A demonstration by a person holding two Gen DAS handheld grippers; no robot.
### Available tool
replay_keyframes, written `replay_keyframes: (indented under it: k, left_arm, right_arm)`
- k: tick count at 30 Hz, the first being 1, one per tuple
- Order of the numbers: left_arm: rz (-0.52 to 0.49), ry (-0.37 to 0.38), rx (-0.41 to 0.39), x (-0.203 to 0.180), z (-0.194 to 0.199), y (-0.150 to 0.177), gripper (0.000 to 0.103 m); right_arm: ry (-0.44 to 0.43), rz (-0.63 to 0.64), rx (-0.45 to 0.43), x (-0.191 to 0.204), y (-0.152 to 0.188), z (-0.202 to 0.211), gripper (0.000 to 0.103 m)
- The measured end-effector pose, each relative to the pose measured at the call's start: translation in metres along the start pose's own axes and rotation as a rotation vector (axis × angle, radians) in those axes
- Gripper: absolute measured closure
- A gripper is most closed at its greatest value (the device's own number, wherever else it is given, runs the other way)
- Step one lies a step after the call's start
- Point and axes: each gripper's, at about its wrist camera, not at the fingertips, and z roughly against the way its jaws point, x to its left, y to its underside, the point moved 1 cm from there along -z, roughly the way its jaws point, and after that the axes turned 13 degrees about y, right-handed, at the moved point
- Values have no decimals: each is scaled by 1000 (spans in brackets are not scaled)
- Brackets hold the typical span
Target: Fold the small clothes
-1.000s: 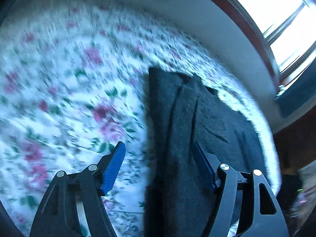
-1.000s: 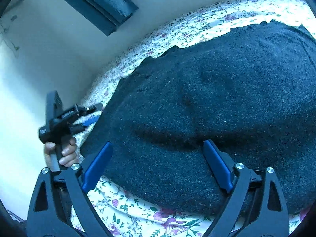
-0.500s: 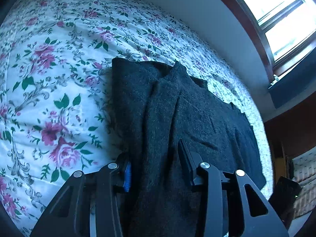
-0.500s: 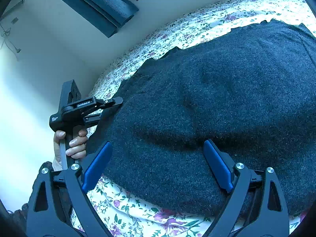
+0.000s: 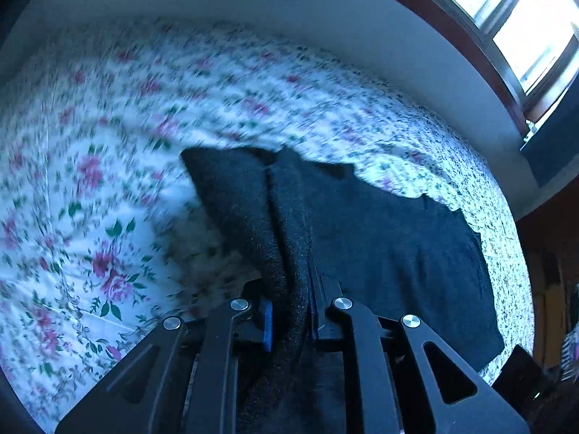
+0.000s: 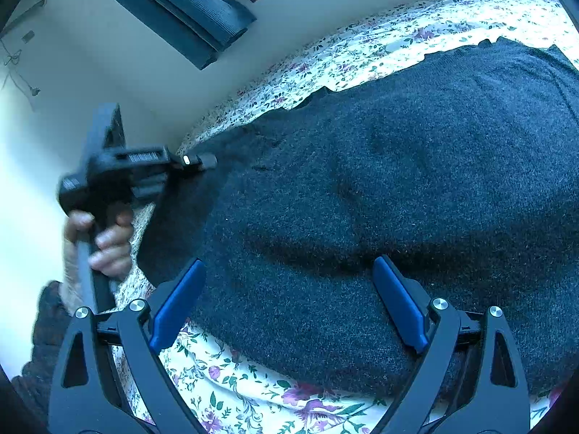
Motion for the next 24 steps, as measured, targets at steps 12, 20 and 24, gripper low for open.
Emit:
replay_keyframes:
  k: [12,20,24]
  left_arm:
    - [-181,-86,30,-172,-52,-6,91]
    - [-220,-125,90,-236,-134,22,92]
    - [-205,-159,125,-246,-170,40,92]
  right_arm:
    - [-81,-174,-12,-71,-17,65,9]
    - [17,-231,-81,-165,-11,126,9]
    - [27,-296,-105,-206,-5,145,9]
